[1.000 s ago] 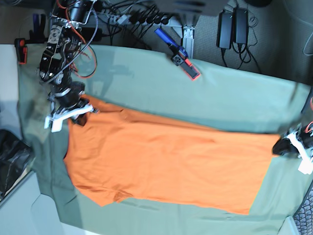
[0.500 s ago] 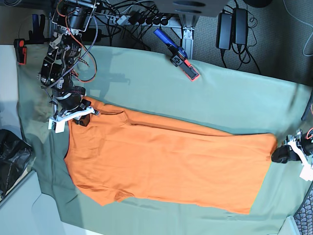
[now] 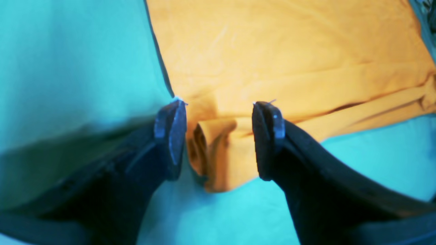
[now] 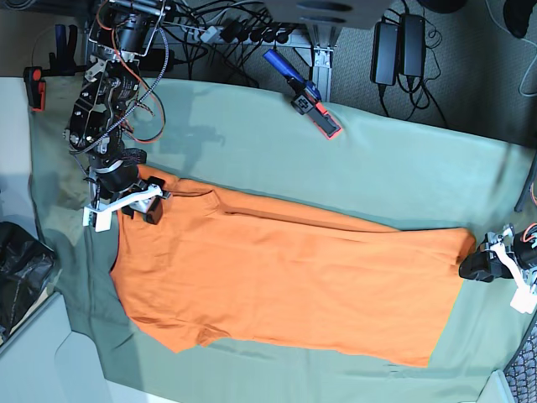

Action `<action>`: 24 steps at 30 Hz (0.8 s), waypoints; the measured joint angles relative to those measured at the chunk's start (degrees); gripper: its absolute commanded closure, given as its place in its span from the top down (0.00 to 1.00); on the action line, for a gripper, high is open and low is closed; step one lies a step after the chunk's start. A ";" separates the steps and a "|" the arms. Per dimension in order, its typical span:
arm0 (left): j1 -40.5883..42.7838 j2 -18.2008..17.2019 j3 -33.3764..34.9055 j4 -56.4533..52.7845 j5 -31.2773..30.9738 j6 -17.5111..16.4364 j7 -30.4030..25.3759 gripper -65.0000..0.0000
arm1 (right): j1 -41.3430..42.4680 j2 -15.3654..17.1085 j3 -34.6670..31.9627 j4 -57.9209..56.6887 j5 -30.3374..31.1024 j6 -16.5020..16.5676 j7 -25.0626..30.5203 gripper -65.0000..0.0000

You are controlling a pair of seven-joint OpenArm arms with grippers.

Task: Fold the T-shirt properly
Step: 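Drag the held shoulder with the right gripper away from the hem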

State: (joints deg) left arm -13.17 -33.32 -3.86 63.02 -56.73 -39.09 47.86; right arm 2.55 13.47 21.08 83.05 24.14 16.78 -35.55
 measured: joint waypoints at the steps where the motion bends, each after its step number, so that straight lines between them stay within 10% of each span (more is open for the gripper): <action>1: 0.02 -0.17 -0.83 0.02 -0.83 0.00 0.59 0.53 | 0.02 0.00 0.00 0.04 0.02 0.00 0.04 0.68; 24: 4.26 -5.44 -4.31 0.02 -13.14 0.00 9.14 0.53 | -7.63 -0.85 14.29 2.99 6.56 0.20 -3.61 0.68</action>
State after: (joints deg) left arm -8.91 -38.76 -8.16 63.05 -69.87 -39.09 56.99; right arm -5.08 12.62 35.38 86.04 30.70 16.97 -39.16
